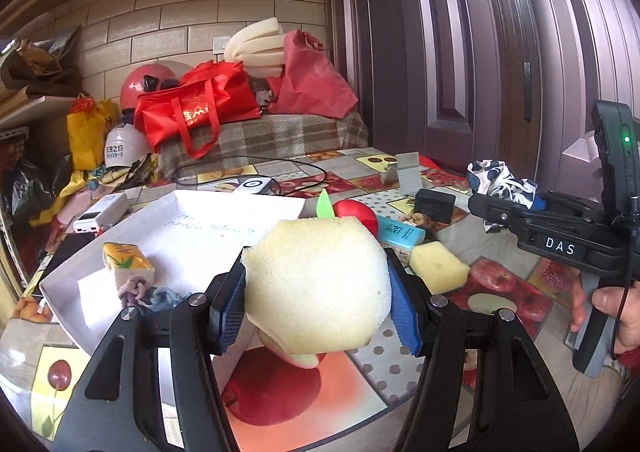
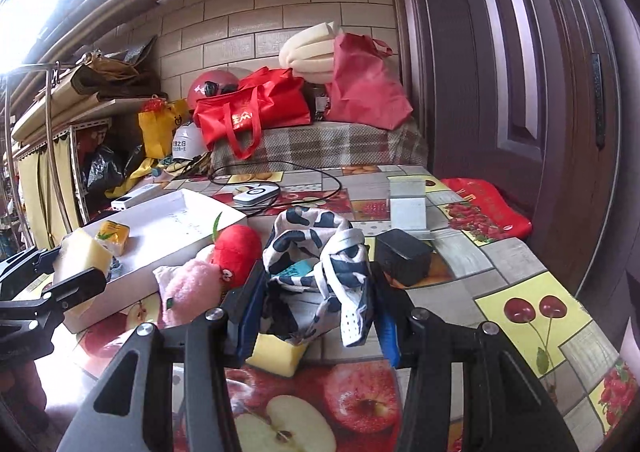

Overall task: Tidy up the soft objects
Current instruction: 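Carry the sponge and patterned cloth into the white tray and open both grippers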

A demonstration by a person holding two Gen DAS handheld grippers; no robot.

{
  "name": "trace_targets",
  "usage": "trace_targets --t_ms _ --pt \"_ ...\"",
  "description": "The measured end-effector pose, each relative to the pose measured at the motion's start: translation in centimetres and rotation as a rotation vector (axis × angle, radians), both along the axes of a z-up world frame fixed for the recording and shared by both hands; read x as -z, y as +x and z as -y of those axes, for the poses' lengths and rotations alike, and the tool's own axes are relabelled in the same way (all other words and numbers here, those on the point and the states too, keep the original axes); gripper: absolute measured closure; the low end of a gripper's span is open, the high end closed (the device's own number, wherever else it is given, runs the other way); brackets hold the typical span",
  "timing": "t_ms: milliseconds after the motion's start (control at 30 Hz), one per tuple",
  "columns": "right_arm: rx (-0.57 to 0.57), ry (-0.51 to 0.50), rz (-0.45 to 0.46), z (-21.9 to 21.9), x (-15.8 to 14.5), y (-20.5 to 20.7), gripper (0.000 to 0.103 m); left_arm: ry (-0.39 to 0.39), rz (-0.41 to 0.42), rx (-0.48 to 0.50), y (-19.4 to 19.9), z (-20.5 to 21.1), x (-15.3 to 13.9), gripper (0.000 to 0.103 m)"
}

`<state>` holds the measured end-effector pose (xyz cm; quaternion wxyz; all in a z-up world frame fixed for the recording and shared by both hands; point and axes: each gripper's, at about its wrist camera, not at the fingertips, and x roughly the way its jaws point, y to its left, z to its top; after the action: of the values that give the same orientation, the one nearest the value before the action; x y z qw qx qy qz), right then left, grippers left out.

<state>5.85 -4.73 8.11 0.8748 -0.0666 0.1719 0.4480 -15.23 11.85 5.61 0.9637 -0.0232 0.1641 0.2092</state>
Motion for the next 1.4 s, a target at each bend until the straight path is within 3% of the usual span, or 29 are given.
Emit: trace_targets --t_ms 433,800,1400 --pt "-0.201 -0.052 0.037 -5.9 0.7 -5.7 0.055 -0.035 0.026 -0.188 -3.9 -4.7 0.3 0.041" --pt "-0.27 -0.067 0.046 -9.7 0.9 -7.8 0.053 -0.022 0.01 -0.291 -4.0 -8.0 0.6 0.041" --pt "-0.287 -0.081 0.046 -16.7 1.1 -9.4 0.053 -0.096 0.014 -0.328 -2.8 -12.7 0.8 0.04"
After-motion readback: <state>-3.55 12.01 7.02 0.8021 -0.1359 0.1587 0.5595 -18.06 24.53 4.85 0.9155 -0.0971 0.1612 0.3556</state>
